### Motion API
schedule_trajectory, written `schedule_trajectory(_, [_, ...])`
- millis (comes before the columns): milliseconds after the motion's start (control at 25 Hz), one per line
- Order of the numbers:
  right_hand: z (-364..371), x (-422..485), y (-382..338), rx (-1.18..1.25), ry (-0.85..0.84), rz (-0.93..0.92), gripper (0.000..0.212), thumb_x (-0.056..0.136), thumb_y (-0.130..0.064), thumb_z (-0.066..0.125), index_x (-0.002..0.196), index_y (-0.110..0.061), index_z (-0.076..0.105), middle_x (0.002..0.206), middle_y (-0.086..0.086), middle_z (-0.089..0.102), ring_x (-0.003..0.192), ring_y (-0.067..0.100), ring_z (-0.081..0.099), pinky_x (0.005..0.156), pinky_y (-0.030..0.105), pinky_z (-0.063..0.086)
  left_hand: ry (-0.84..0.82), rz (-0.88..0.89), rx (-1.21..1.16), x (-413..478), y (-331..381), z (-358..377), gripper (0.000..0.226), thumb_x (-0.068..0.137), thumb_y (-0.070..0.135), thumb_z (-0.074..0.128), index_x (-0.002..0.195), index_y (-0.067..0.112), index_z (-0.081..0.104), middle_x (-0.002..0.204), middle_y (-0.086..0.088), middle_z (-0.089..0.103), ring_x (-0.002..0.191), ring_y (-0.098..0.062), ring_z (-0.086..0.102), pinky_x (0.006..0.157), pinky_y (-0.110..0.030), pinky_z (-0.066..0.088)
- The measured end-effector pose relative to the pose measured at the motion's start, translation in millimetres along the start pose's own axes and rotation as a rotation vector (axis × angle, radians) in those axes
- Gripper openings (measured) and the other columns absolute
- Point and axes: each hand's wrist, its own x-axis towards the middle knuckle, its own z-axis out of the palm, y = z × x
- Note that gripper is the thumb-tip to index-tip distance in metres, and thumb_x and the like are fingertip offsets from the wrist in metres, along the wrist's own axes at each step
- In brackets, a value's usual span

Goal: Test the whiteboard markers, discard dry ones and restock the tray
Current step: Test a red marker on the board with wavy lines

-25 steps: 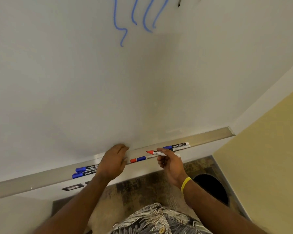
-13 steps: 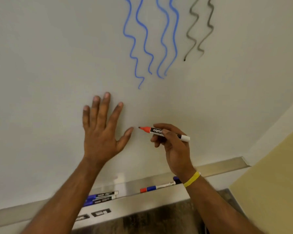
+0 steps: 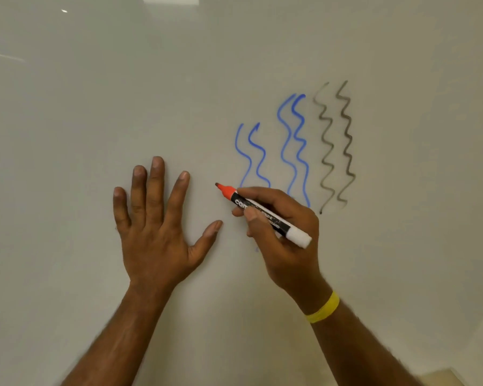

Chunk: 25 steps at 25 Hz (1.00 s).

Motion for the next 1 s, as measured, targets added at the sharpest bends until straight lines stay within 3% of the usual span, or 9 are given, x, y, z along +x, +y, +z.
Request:
schedule_trajectory(160, [13, 34, -5, -0.222, -0.010, -0.210, 0.024, 0.090, -0.004, 0.063, 0.113, -0.002, 0.069, 0.103, 0.005, 0.073, 0.091, 0.014, 0.071, 0.078, 0.035, 0.057, 0.007, -0.005, 0.019, -2, 1, 0, 0.082, 0.087, 0.066, 0.051, 0.151, 0.018, 0.033, 0.161, -0.011, 0.019, 0.150, -0.030, 0.014, 0.120, -0.055, 0.011])
schedule_trajectory(360, [16, 27, 2, -0.369, -0.034, -0.293, 0.026, 0.091, -0.006, 0.062, 0.115, -0.001, 0.069, 0.101, 0.007, 0.073, 0.089, 0.016, 0.069, 0.076, 0.035, 0.055, 0.008, -0.007, -0.011, -4, -1, -2, 0.077, 0.089, 0.062, 0.051, 0.150, 0.019, 0.035, 0.160, -0.010, 0.021, 0.149, -0.030, 0.017, 0.120, -0.054, 0.012])
schedule_trajectory(1000, [11, -52, 20, -0.431, 0.039, -0.089, 0.024, 0.092, -0.018, 0.056, 0.111, -0.015, 0.069, 0.096, -0.005, 0.072, 0.088, 0.005, 0.068, 0.076, 0.023, 0.054, -0.009, 0.002, -0.047, -19, -11, -4, 0.075, 0.089, 0.059, 0.054, 0.150, 0.018, 0.036, 0.159, -0.009, 0.024, 0.149, -0.028, 0.017, 0.121, -0.051, 0.011])
